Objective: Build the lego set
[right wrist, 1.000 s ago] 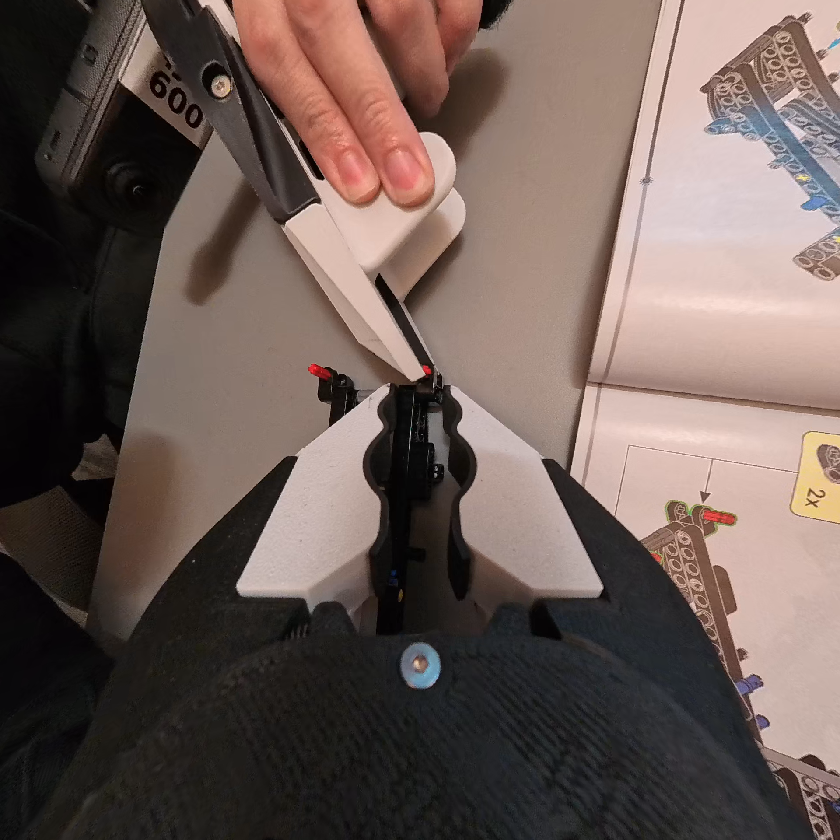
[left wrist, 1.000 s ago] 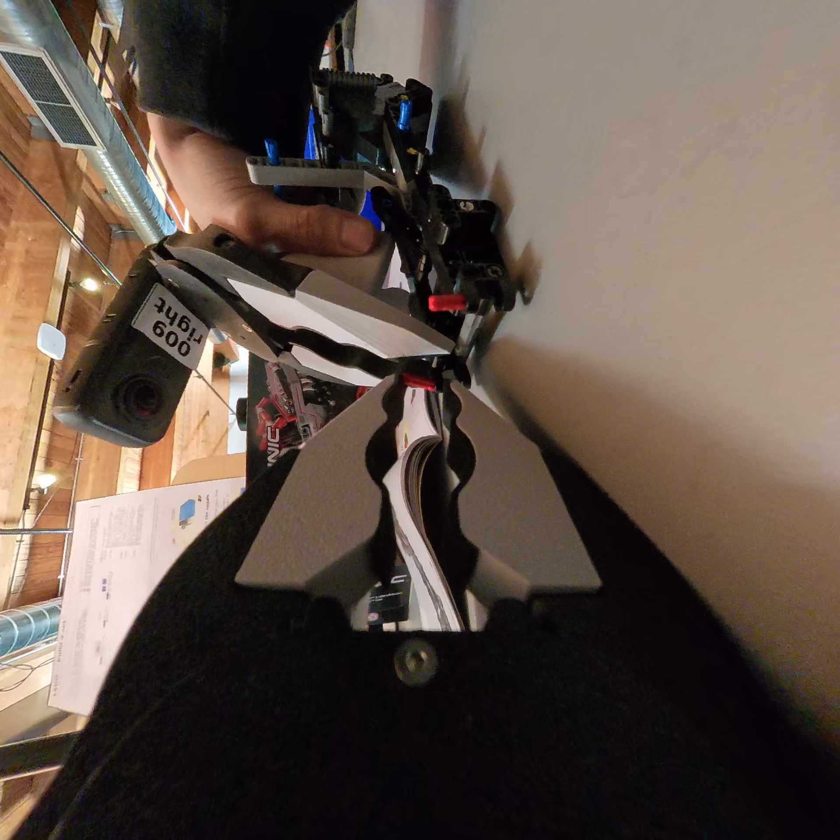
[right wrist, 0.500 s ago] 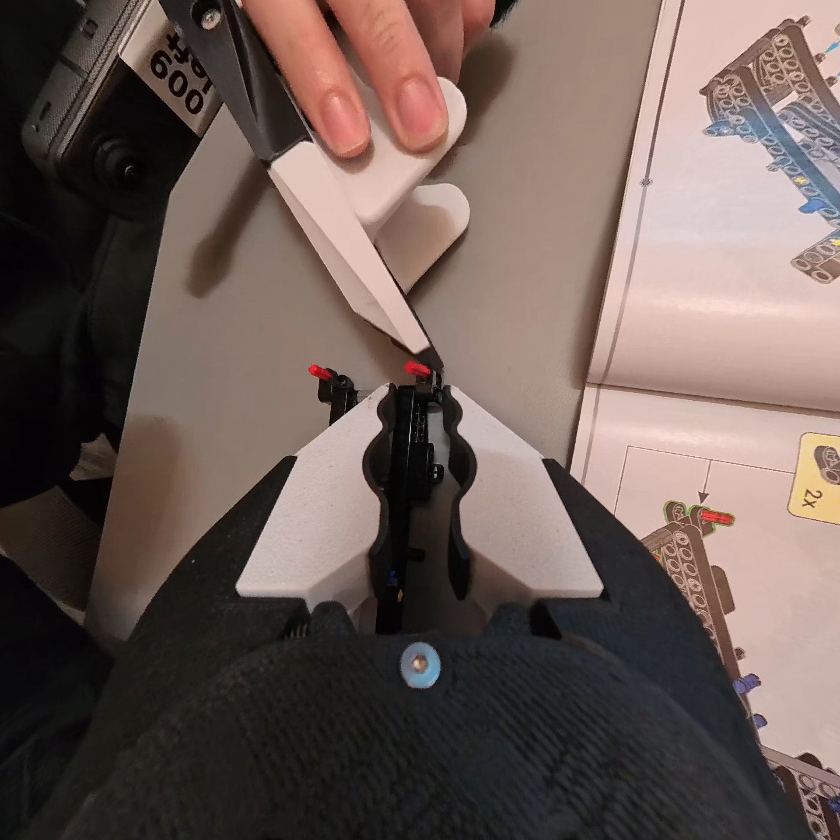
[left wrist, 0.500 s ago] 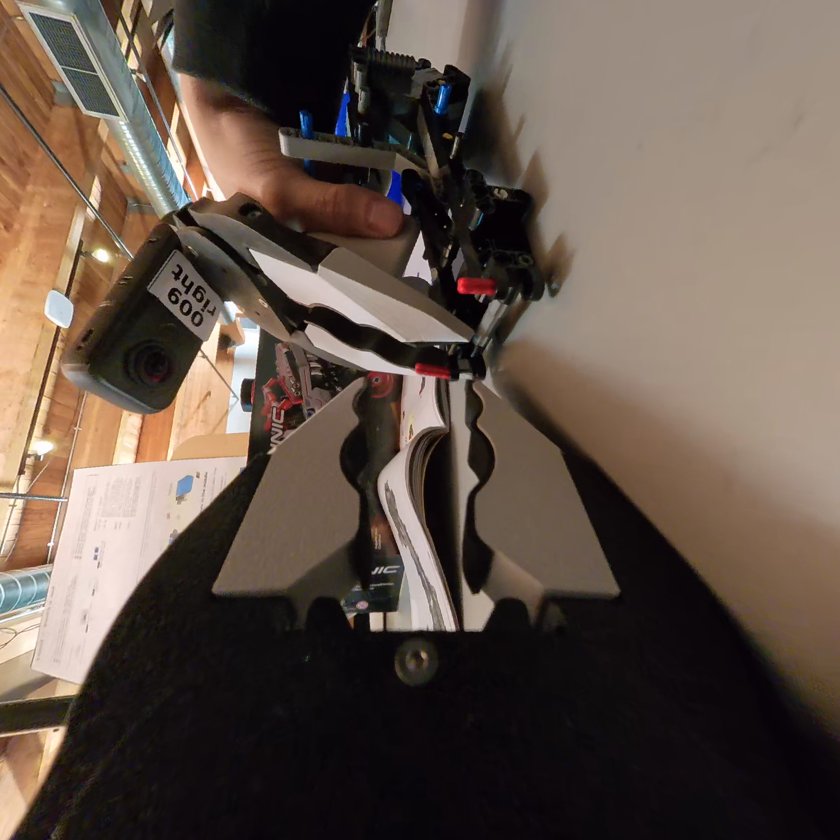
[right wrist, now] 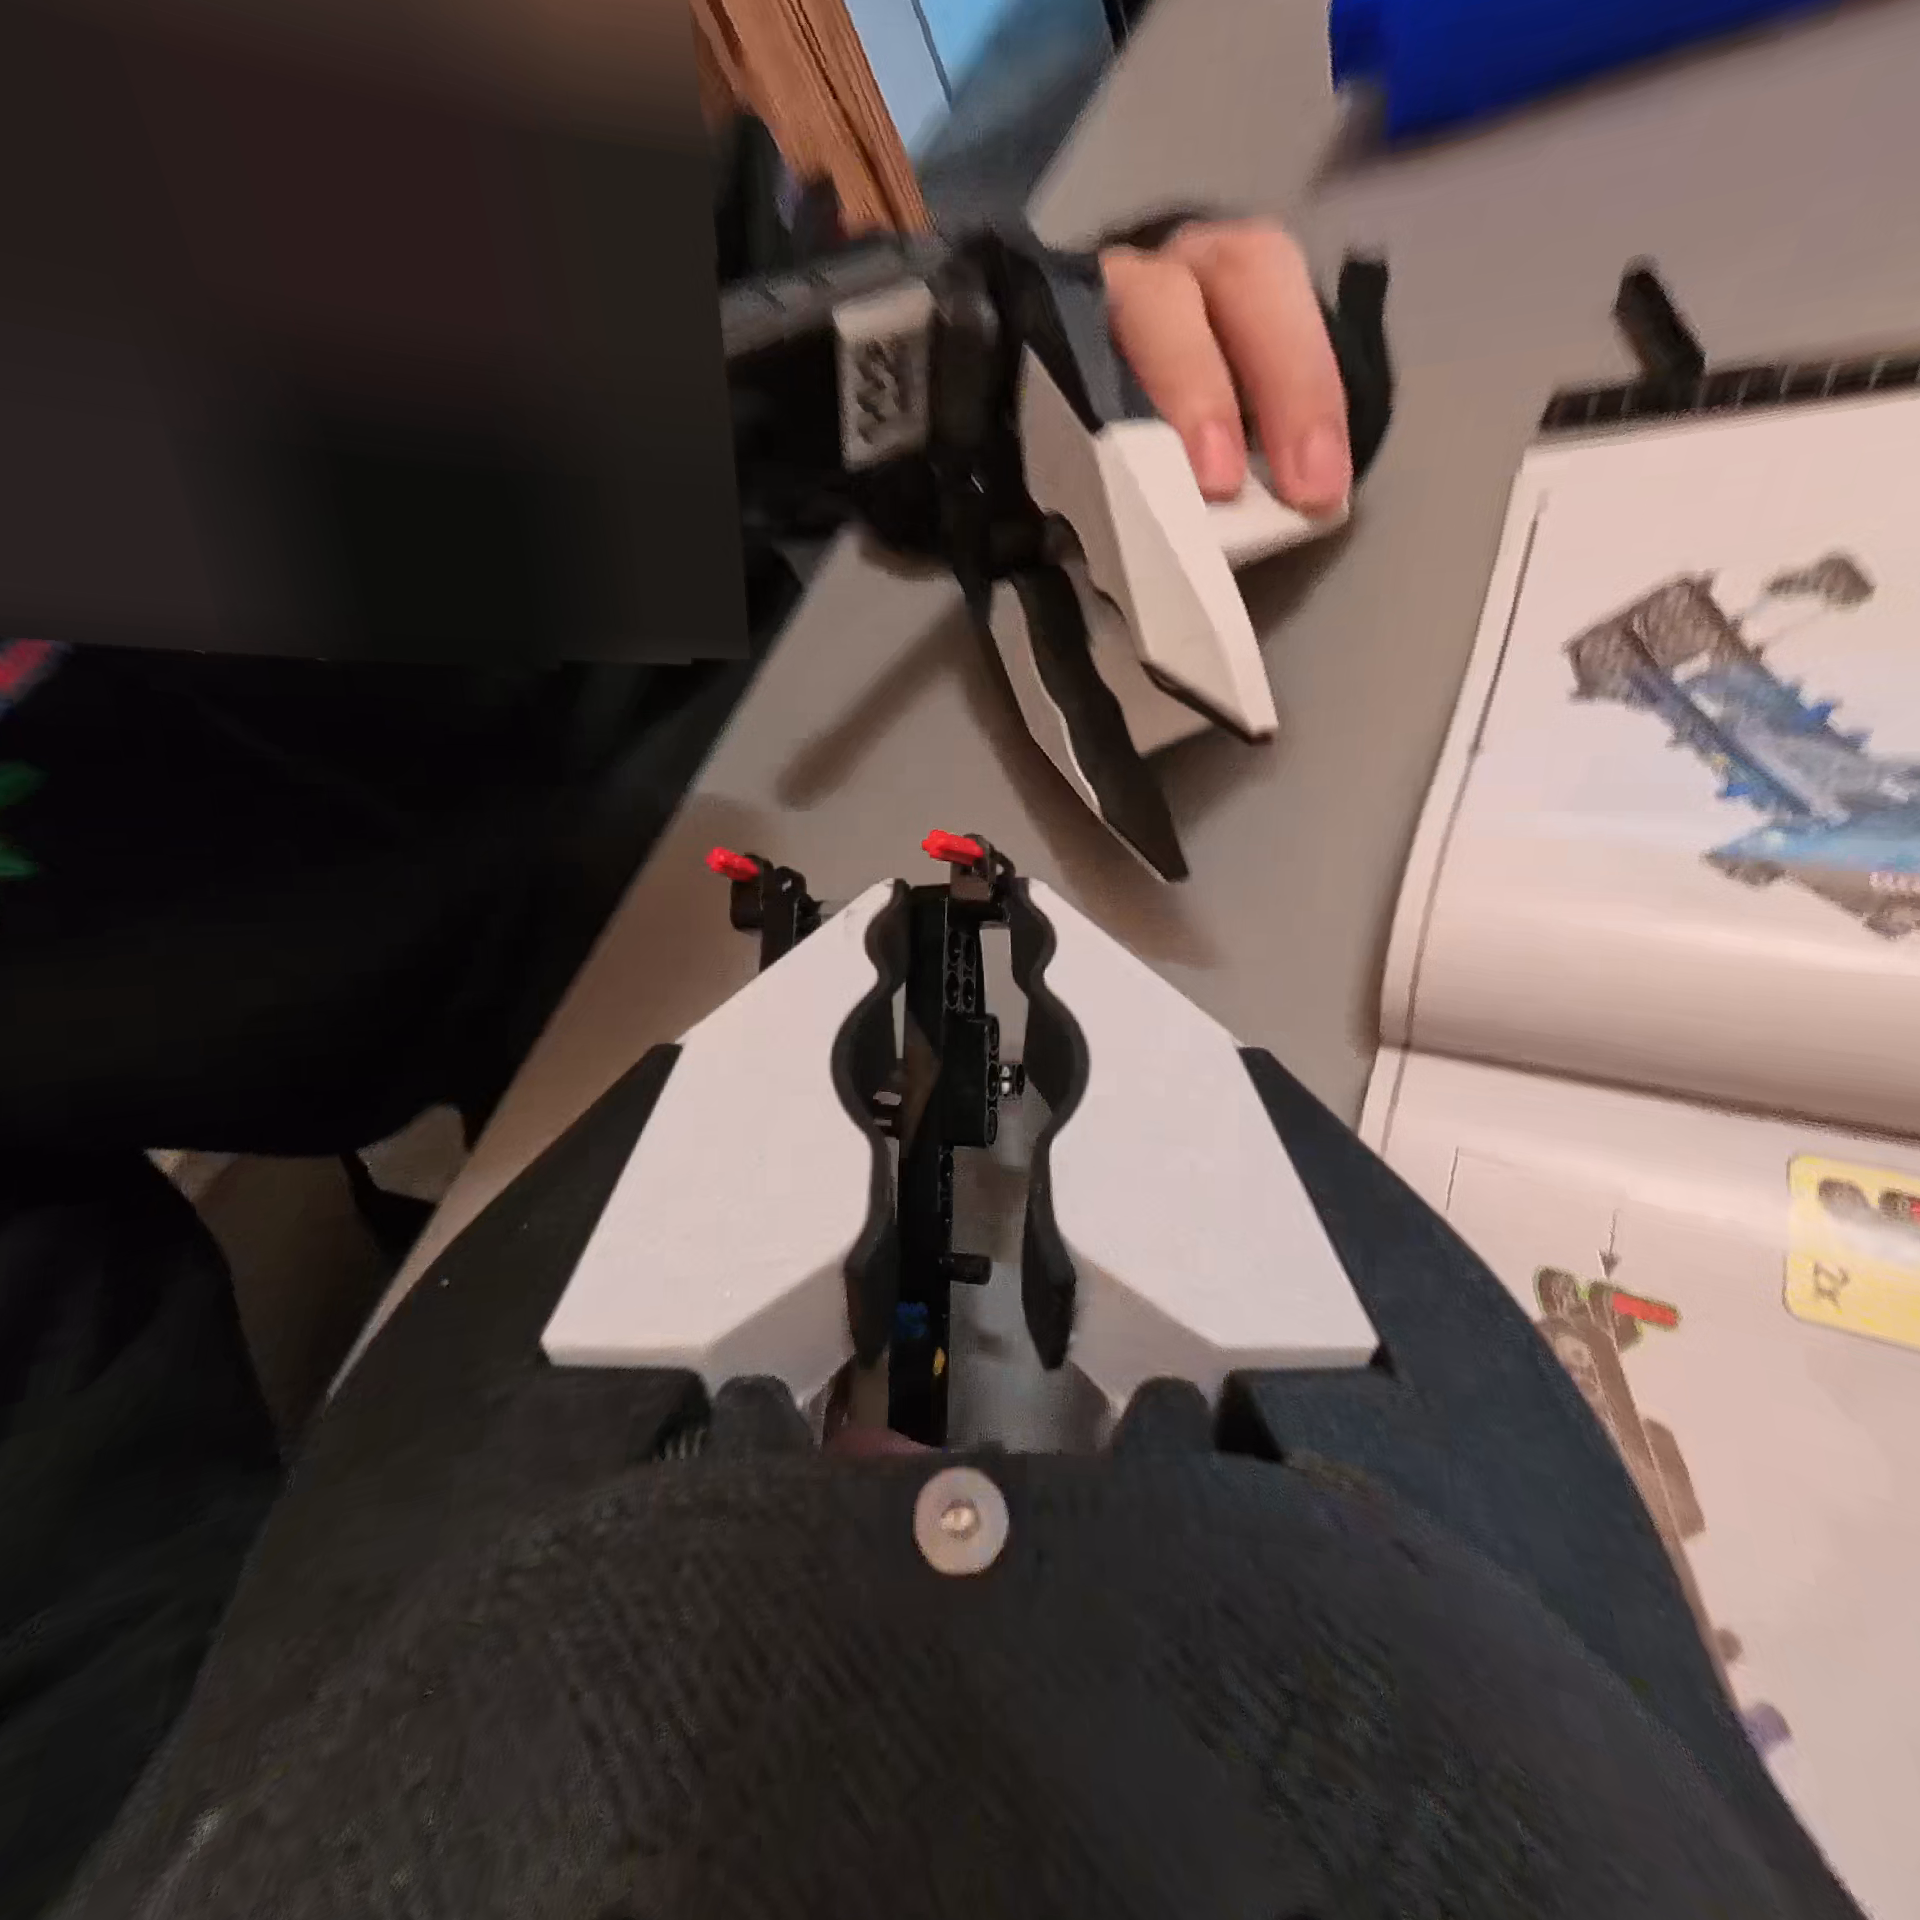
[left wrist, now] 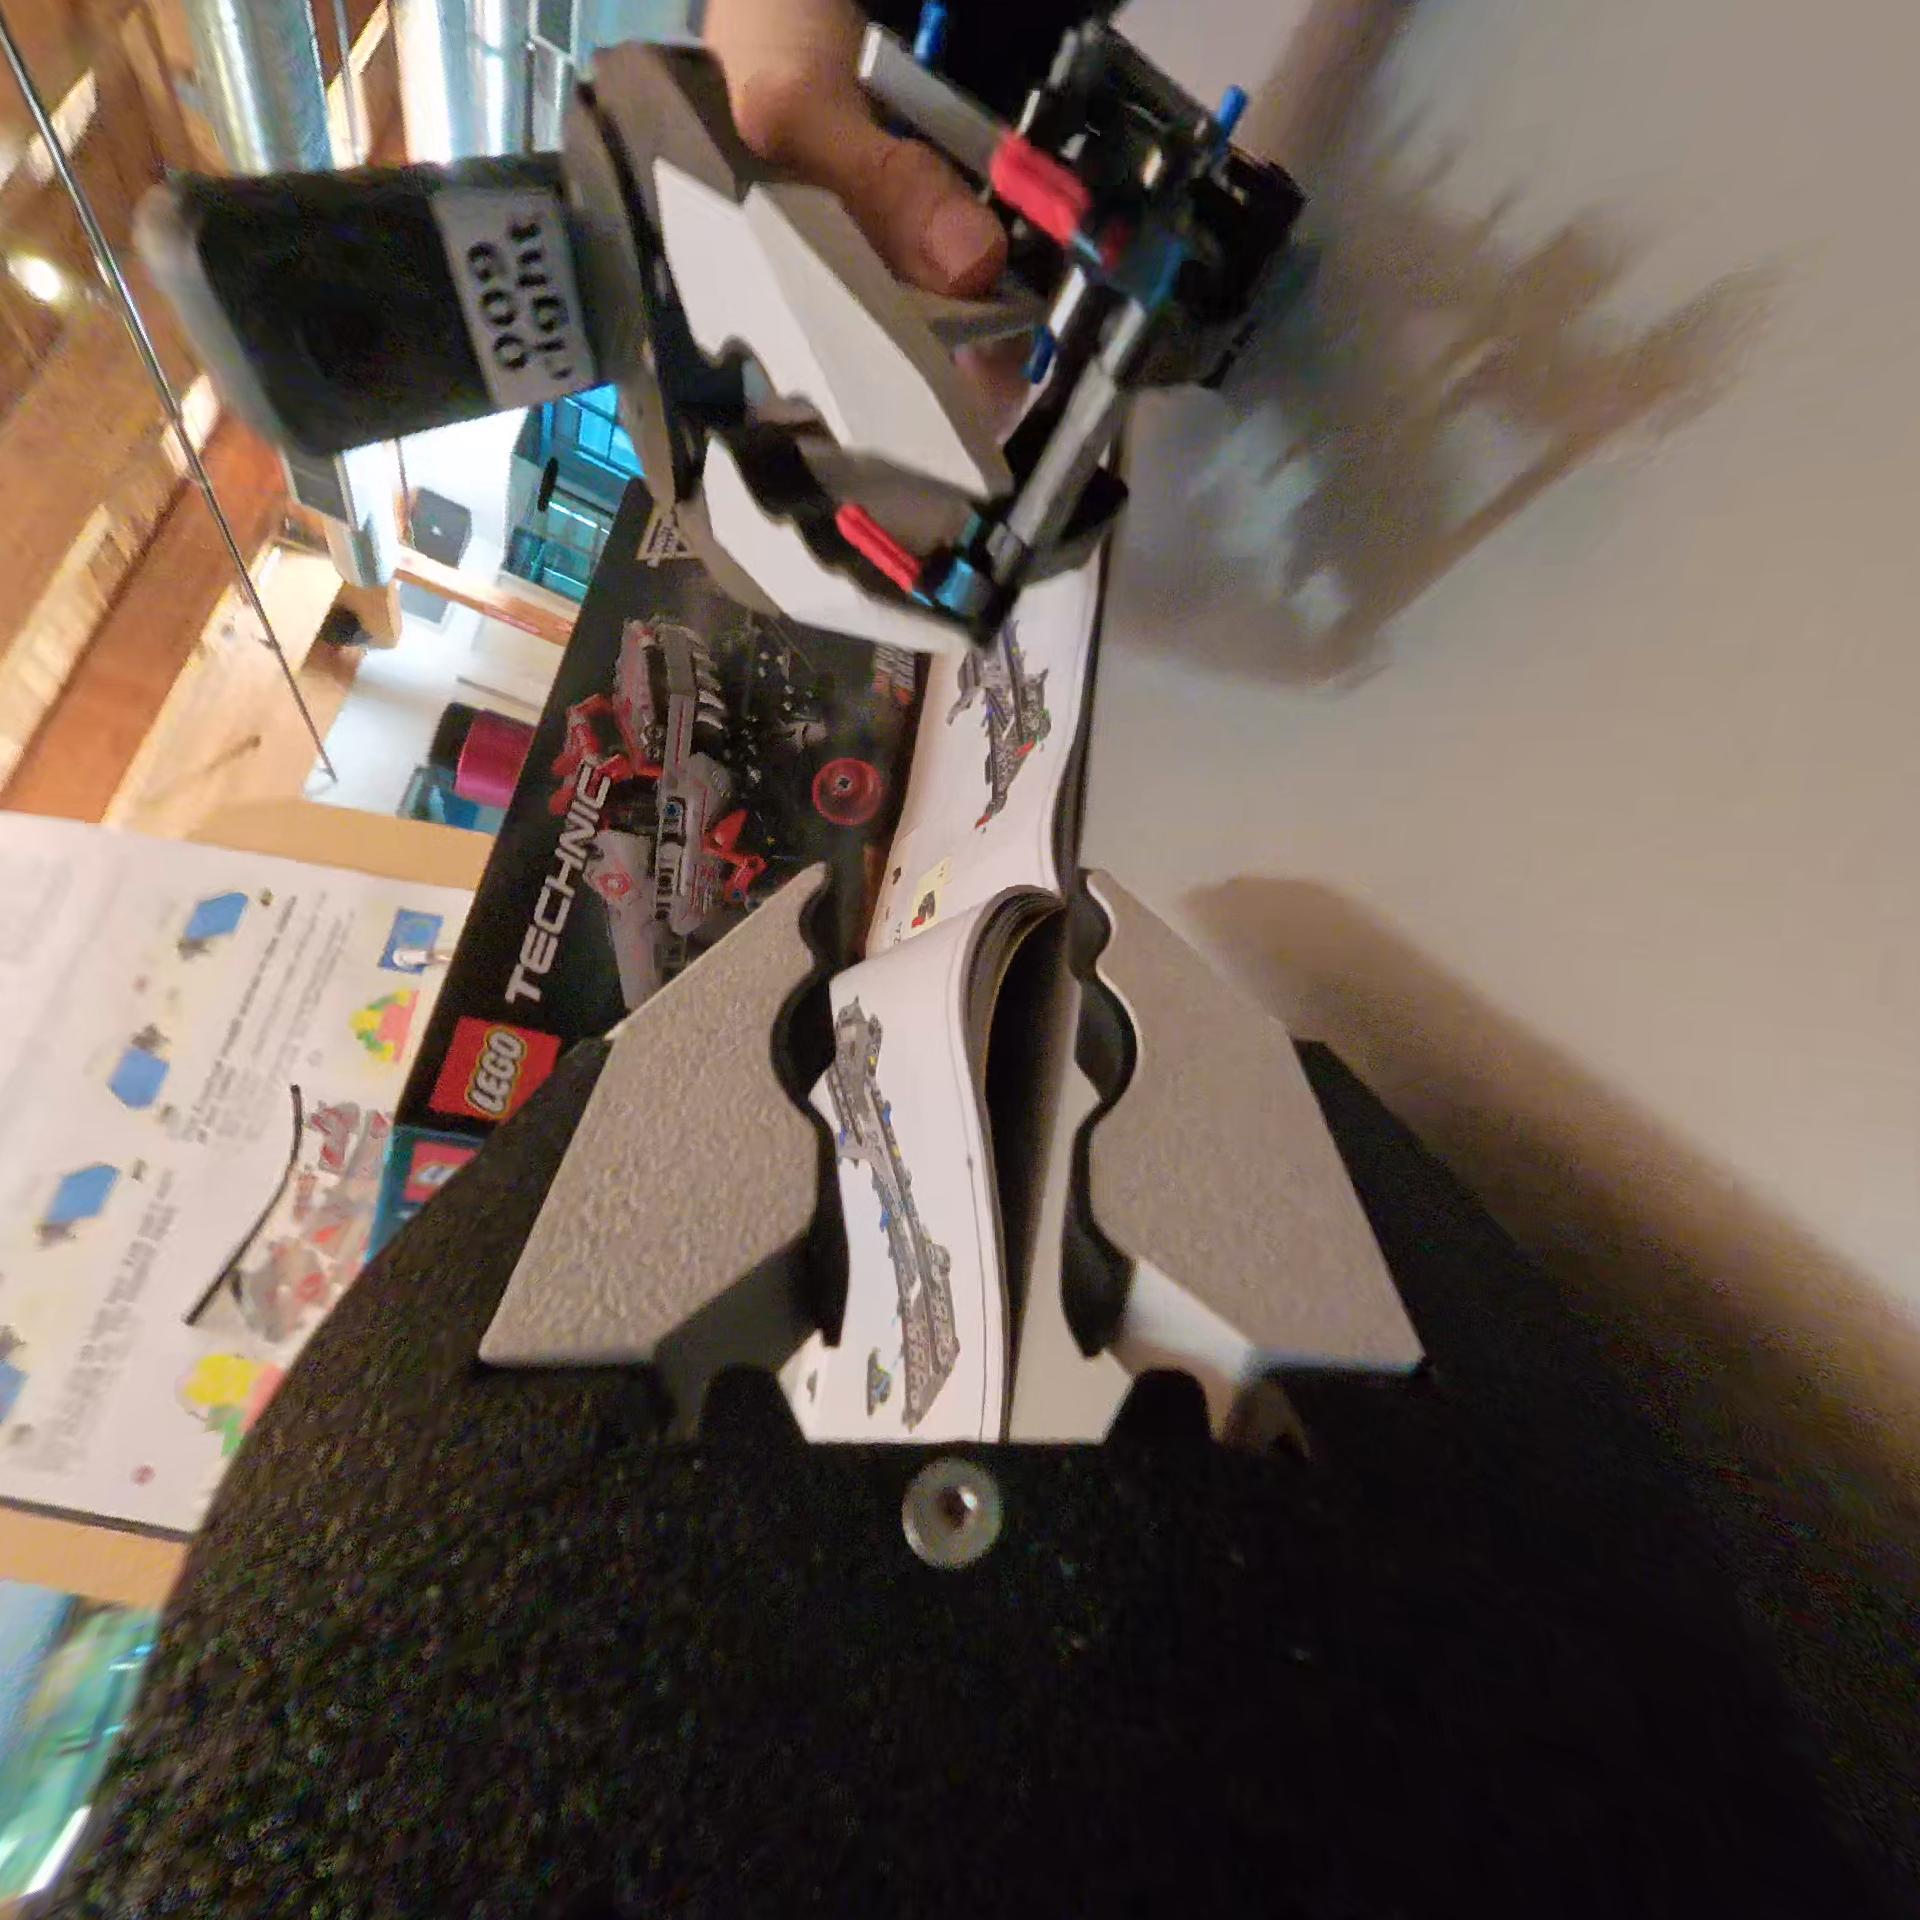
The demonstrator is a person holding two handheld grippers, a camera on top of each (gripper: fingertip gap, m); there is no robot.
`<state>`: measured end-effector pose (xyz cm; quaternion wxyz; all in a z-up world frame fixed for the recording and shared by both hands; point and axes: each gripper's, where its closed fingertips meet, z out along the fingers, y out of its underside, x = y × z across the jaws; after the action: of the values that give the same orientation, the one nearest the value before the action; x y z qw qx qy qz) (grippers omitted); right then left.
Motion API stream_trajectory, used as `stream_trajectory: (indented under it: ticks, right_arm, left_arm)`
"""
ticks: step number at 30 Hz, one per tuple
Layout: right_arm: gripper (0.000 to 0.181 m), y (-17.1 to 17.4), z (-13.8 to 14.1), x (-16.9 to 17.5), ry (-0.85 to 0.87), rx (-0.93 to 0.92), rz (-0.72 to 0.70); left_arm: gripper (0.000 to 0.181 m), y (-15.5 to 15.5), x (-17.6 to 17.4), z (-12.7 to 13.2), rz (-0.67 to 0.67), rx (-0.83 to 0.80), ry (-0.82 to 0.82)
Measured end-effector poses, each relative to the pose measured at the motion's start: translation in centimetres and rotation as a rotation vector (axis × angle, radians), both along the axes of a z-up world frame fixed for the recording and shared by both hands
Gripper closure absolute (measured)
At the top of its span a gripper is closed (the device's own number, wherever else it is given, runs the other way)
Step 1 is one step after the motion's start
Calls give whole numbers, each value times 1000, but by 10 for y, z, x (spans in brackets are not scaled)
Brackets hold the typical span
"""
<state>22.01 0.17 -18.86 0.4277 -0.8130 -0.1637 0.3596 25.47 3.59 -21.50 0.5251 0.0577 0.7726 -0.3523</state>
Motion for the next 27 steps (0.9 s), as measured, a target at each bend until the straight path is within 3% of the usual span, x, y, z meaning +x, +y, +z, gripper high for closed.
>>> stream_trajectory:
  ticks: [13, 27]
  right_arm:
    - [164, -15, 60, 23, 468, 371, 13]
    - [165, -28, 72, 28, 551, 479, 46]
  left_arm:
    - [149, 0, 2, 2, -4, 10, -7]
    - [154, -1, 5, 7, 11, -2, -37]
